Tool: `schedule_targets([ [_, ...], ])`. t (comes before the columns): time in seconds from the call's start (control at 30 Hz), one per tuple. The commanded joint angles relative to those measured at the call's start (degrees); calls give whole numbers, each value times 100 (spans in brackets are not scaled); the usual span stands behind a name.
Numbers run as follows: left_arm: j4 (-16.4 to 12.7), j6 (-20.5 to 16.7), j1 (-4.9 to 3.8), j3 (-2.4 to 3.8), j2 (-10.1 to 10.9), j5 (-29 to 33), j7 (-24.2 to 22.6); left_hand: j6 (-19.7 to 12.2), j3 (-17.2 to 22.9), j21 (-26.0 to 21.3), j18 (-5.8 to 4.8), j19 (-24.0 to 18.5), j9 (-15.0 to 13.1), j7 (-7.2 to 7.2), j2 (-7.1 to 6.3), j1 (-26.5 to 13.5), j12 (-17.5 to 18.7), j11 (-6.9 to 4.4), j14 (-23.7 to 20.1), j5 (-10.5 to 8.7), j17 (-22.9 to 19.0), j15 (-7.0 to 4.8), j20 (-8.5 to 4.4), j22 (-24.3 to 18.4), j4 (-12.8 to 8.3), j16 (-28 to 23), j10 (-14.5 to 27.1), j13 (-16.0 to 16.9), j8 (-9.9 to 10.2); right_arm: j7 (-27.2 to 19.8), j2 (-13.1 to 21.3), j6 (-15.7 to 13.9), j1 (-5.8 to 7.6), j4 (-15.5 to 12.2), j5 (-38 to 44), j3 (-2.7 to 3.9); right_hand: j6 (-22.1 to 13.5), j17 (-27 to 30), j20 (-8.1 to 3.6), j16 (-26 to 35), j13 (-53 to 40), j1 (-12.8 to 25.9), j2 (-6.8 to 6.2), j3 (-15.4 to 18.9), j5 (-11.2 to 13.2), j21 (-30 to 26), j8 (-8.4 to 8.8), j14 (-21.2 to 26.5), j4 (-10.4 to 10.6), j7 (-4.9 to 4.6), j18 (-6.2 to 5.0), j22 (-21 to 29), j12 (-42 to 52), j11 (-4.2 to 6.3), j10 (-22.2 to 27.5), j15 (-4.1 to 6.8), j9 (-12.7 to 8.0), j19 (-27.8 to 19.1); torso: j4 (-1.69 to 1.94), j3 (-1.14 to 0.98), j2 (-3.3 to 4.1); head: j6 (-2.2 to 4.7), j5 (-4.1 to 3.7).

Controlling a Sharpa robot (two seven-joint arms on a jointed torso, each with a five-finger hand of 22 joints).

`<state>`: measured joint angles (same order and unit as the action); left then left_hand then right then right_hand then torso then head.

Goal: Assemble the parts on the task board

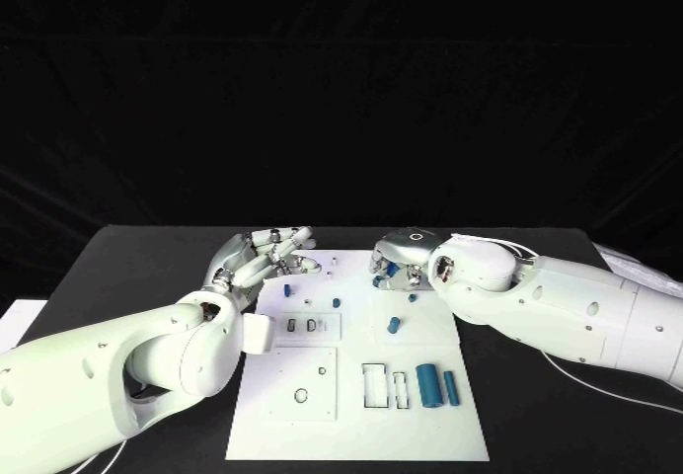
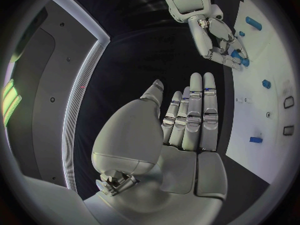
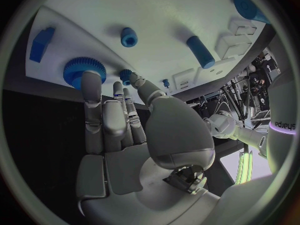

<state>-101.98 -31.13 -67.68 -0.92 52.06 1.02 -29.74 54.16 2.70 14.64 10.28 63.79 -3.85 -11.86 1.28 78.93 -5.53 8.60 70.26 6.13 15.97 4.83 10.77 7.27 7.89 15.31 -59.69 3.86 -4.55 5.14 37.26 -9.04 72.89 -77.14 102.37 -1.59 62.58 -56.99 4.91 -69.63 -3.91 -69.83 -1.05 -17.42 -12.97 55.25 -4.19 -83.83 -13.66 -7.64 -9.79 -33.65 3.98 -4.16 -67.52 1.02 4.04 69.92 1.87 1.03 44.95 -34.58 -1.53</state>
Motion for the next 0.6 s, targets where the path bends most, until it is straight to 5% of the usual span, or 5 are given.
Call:
schedule_targets([
  [0.03, 2, 118, -7, 5, -12, -47, -14, 25, -23, -36, 6, 37, 8, -26, 8, 32, 18, 14, -37, 3, 5, 7, 11, -9, -4, -21, -19, -6, 33, -29, -15, 162, 1, 33, -2, 2, 46, -50, -6, -54, -6, -1, 52, -38, 27, 51, -14, -190, 7, 1, 18, -62, 21, -6, -49, -19, 8, 43, 5, -3, 3, -21, -6],
  [0.6, 8, 72, -7, 5, -23, 40, 1, 35, 7, -81, 1, 16, 8, -35, 58, 84, 49, 25, -105, 6, 60, 21, 21, -28, -45, -55, -19, -5, 47, -73, -74, 200, -18, 139, -26, 0, 161, -254, -16, -227, -7, -33, 131, -180, 77, 293, -32, -209, 88, 6, 50, -325, 24, 13, -134, -8, 19, 100, 2, -10, 14, -40, 3],
])
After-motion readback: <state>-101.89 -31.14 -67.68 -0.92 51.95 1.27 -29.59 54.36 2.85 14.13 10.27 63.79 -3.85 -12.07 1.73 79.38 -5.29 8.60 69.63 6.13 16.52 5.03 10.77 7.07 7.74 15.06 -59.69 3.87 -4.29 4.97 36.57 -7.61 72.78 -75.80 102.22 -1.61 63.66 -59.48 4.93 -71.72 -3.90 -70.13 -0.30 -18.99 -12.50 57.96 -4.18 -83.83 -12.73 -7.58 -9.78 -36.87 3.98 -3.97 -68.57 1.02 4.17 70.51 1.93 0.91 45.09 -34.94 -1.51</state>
